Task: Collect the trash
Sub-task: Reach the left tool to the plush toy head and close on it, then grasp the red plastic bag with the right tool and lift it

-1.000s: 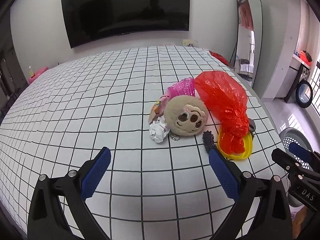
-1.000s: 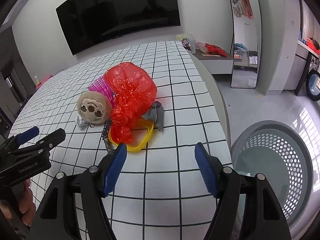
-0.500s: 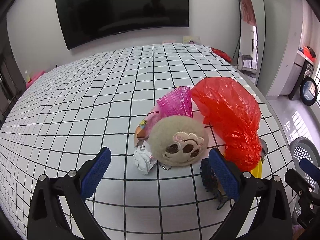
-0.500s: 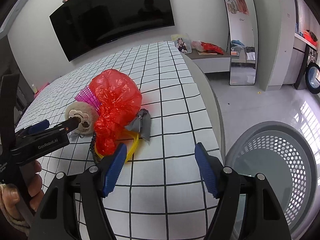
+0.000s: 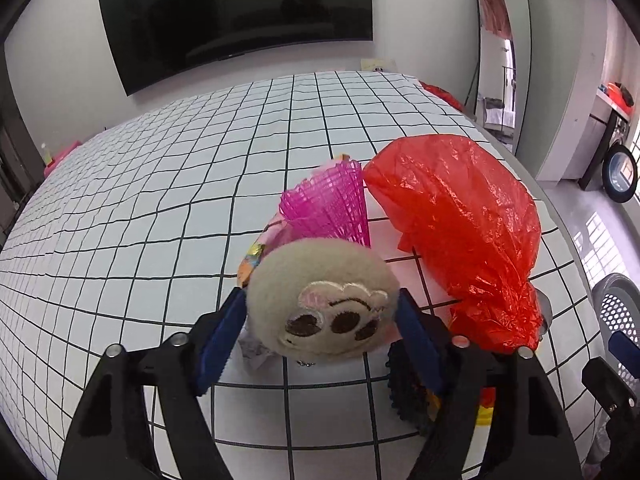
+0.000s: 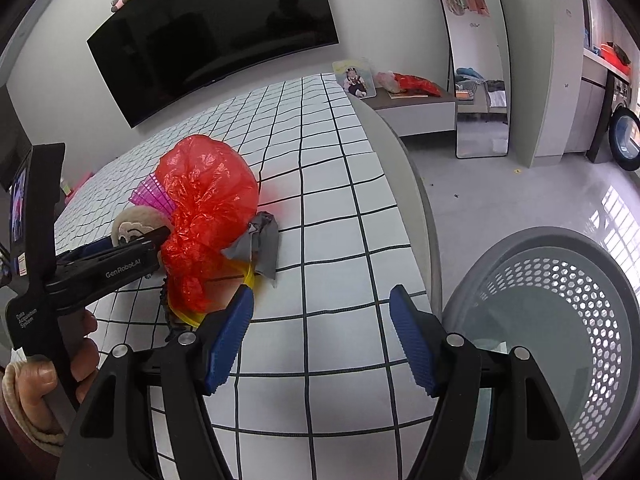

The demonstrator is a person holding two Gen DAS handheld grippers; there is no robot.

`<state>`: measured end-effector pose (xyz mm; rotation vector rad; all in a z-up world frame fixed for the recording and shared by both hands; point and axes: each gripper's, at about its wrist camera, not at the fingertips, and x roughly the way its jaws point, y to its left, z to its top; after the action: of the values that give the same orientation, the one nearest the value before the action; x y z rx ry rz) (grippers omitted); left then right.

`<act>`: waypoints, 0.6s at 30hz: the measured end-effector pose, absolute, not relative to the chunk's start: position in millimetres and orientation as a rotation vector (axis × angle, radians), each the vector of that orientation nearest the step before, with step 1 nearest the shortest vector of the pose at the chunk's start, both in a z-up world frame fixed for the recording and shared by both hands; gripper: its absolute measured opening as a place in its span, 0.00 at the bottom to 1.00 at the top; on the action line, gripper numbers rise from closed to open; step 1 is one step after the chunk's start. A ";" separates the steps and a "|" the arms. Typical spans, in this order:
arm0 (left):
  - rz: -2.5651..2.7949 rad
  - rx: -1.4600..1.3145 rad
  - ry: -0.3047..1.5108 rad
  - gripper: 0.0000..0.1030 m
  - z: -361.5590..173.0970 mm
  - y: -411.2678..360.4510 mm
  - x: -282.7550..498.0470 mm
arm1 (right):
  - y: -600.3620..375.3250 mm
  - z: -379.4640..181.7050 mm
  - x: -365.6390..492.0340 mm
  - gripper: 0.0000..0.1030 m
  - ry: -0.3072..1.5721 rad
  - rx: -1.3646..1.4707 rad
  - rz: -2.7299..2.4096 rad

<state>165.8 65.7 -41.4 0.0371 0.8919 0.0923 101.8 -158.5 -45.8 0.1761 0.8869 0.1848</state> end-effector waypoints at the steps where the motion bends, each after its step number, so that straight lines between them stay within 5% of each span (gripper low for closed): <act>1: 0.091 0.034 0.892 0.64 -41.3 65.8 165.1 | -158.8 -45.7 101.9 0.65 0.887 0.177 0.185; 18: 0.072 0.002 0.819 0.60 -8.9 83.5 115.7 | -131.0 -36.6 98.2 0.65 0.879 0.140 0.218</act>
<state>115.7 83.5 -8.9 0.0022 0.8188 0.0722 98.2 -131.0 -36.6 0.1400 0.8786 0.2182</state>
